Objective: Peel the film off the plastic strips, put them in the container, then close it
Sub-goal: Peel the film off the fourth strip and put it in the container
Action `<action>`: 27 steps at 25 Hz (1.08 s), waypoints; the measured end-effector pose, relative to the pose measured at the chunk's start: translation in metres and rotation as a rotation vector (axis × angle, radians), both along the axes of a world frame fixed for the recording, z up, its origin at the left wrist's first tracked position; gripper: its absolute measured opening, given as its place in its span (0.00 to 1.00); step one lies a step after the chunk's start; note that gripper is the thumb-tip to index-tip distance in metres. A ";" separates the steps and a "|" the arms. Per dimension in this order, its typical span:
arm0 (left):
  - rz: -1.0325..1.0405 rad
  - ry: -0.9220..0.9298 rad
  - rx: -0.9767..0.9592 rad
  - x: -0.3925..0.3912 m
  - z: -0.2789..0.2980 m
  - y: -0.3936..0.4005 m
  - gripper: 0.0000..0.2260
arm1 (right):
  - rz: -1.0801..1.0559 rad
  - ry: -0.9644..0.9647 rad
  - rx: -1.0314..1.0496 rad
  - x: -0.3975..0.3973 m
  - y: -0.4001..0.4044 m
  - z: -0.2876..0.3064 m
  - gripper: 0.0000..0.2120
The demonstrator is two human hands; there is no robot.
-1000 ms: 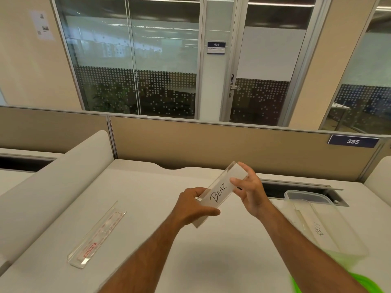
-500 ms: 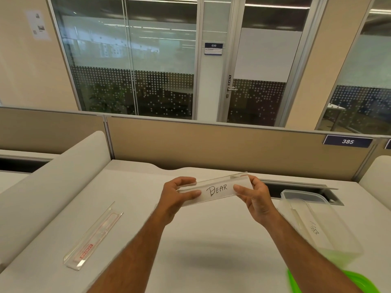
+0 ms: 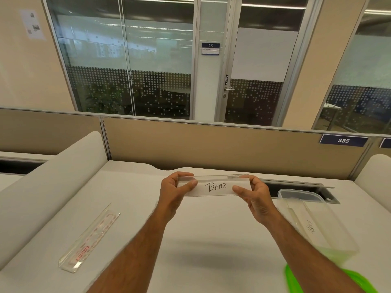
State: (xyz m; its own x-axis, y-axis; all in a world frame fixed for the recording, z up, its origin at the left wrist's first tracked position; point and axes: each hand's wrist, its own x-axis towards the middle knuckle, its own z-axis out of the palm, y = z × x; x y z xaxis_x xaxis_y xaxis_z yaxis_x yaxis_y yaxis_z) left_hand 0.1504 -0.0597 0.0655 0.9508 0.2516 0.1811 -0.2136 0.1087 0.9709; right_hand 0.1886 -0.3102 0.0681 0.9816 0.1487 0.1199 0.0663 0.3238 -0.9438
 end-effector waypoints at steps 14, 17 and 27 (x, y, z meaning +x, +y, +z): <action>-0.114 0.078 0.077 -0.011 -0.013 -0.016 0.06 | 0.335 -0.366 -1.577 0.005 0.002 0.045 0.40; -0.126 0.090 0.105 -0.013 -0.017 -0.025 0.07 | 0.377 -0.392 -1.618 0.000 0.010 0.034 0.35; -0.042 0.276 0.938 -0.005 -0.073 -0.037 0.39 | -0.233 -0.189 -1.687 0.014 -0.064 0.014 0.30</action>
